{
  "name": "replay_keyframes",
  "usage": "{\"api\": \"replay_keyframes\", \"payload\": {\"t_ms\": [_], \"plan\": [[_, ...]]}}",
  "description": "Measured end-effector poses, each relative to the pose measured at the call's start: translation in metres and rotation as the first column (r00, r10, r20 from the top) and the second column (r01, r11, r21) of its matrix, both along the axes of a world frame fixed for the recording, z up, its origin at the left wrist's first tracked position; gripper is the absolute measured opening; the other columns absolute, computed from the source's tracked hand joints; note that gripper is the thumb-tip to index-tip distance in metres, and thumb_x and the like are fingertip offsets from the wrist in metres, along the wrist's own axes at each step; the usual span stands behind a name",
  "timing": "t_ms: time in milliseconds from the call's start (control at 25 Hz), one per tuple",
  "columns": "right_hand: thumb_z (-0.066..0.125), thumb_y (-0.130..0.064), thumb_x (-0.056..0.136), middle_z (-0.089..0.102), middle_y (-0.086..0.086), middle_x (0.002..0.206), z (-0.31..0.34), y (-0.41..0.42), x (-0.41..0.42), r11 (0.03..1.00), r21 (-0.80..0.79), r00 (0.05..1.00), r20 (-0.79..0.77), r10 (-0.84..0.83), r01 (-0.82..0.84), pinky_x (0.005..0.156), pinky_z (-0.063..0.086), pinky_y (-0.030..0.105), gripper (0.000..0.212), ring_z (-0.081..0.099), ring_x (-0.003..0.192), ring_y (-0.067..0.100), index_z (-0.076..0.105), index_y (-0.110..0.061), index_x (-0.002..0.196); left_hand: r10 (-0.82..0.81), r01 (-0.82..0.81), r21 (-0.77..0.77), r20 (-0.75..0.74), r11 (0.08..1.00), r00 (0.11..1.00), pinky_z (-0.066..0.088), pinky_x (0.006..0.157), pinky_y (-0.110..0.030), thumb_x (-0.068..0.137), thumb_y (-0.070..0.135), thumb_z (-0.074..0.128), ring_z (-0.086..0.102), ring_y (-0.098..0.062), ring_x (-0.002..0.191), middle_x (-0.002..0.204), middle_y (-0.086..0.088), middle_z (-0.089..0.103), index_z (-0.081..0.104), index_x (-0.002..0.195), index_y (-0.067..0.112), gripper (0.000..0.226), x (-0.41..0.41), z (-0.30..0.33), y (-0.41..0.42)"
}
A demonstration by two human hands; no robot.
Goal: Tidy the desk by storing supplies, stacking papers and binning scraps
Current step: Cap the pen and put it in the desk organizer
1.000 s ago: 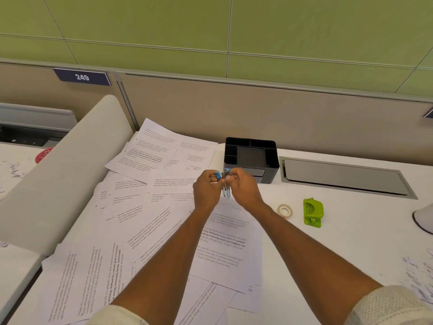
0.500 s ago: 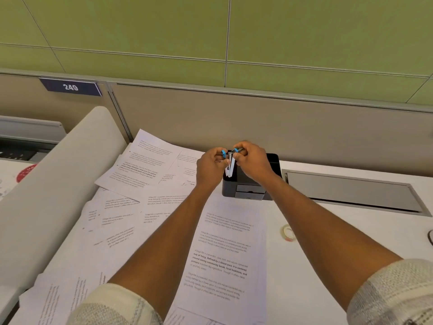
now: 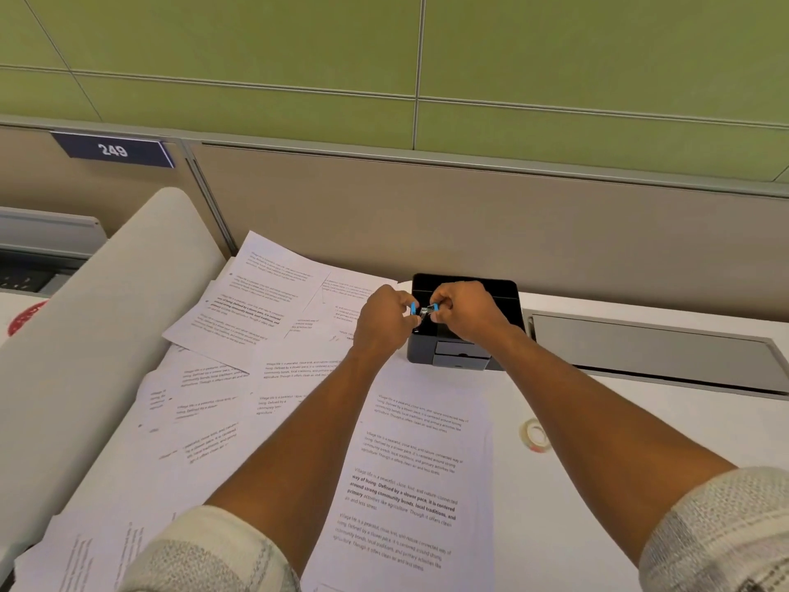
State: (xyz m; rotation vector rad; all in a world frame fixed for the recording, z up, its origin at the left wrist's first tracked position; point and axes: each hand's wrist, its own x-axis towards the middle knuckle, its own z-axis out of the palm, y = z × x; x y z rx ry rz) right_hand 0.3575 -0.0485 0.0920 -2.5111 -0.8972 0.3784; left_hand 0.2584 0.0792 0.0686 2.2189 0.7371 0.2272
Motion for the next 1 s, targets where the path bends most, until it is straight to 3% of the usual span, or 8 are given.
{"api": "replay_keyframes", "payload": {"t_ms": [160,440,640,760,1000], "plan": [[0.072,-0.018,0.087,0.069,0.005,0.093,-0.01,0.003,0.001,0.994,-0.101,0.998,0.025,0.054,-0.051,0.073,0.055,0.033,0.017,0.064,0.079,0.021,0.072,-0.014,0.103,-0.064,0.069,0.057,-0.085,0.996,0.994,0.041,0.073,-0.025,0.086,0.02,0.077,0.057,-0.015,0.079,0.095,-0.002,0.065,0.07,0.106,0.017,0.021,0.004,-0.009,0.0],[0.073,-0.02,0.085,0.059,-0.008,0.072,-0.022,0.006,0.006,0.993,-0.103,0.998,0.045,0.052,-0.048,0.051,0.04,0.02,0.008,0.052,0.059,0.008,0.073,-0.018,0.093,-0.147,0.17,0.12,-0.181,0.978,0.972,0.048,0.069,-0.028,0.088,0.022,0.073,0.059,-0.021,0.076,0.097,-0.008,0.072,0.073,0.111,0.017,0.023,0.01,-0.008,0.002],[0.07,-0.014,0.085,0.064,-0.002,0.077,-0.028,0.005,0.004,0.997,-0.065,0.998,0.031,0.05,-0.048,0.054,0.043,0.02,0.01,0.054,0.059,0.009,0.072,-0.014,0.095,-0.138,0.158,0.1,-0.185,0.982,0.973,0.05,0.071,-0.028,0.089,0.02,0.072,0.062,-0.021,0.079,0.102,-0.008,0.072,0.072,0.113,0.017,0.024,0.009,-0.007,0.0],[0.069,-0.015,0.087,0.067,0.001,0.085,-0.028,0.005,0.001,0.997,-0.065,0.999,0.023,0.039,-0.037,0.056,0.044,0.02,0.012,0.056,0.063,0.01,0.071,-0.015,0.099,-0.136,0.155,0.101,-0.174,0.983,0.975,0.055,0.081,-0.033,0.09,0.019,0.071,0.067,-0.024,0.091,0.111,-0.008,0.071,0.07,0.119,0.017,0.029,0.007,-0.006,-0.003],[0.062,-0.013,0.091,0.07,0.006,0.099,-0.025,-0.007,-0.011,1.0,-0.012,1.0,0.013,-0.009,0.009,0.08,0.056,0.034,0.023,0.065,0.085,0.02,0.066,-0.013,0.114,-0.122,0.138,0.141,-0.118,0.98,0.986,0.051,0.083,-0.033,0.093,0.018,0.067,0.065,-0.026,0.1,0.116,-0.01,0.066,0.062,0.13,0.019,0.037,-0.004,0.001,-0.006]]}}
